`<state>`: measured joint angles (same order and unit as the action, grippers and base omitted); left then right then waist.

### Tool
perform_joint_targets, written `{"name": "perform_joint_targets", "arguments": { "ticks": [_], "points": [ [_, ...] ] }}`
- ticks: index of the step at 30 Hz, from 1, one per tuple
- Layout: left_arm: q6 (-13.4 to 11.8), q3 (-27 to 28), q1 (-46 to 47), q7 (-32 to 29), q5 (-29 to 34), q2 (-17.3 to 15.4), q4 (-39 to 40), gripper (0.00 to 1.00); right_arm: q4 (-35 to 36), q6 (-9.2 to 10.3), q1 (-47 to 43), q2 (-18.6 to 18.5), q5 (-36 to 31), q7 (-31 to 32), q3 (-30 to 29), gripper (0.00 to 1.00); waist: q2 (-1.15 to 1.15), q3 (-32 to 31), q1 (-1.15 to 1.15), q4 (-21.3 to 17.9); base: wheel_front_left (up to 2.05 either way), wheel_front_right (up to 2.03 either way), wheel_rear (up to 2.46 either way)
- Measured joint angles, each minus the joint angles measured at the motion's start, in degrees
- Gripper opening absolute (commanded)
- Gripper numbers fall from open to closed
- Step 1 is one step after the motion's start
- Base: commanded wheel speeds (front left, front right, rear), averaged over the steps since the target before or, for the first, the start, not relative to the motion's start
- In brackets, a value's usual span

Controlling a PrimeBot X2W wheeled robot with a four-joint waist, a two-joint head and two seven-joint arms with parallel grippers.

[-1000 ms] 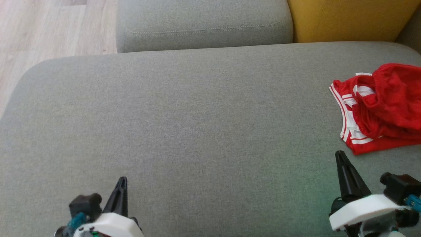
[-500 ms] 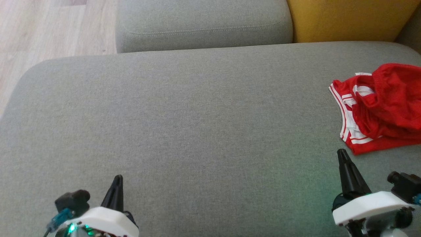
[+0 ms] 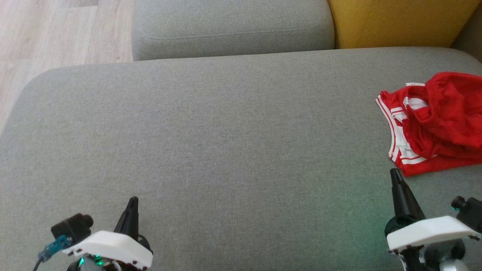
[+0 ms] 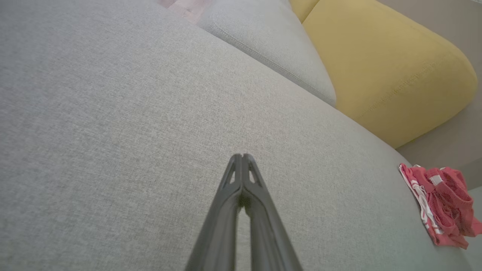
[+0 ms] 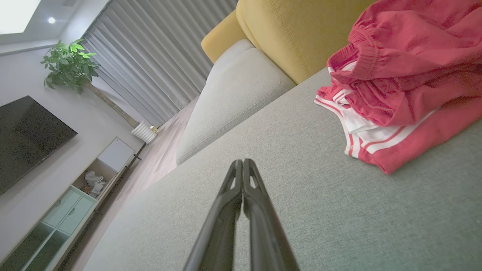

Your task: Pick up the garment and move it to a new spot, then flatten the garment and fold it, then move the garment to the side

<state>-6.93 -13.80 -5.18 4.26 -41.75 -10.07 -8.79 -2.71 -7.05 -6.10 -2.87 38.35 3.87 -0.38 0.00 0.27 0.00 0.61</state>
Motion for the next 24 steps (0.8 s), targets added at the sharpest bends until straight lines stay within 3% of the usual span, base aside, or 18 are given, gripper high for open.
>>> {"name": "perform_joint_targets", "arguments": {
  "ticks": [24],
  "points": [
    [3.99,4.45,2.24,-2.60,-15.32,1.71,-1.87,0.00,-3.82,0.00,2.31,-0.31,16.46,-0.01,-1.10,0.00,0.00,-0.02,0.00,-0.18,0.00,0.00,0.00]
  ]
}}
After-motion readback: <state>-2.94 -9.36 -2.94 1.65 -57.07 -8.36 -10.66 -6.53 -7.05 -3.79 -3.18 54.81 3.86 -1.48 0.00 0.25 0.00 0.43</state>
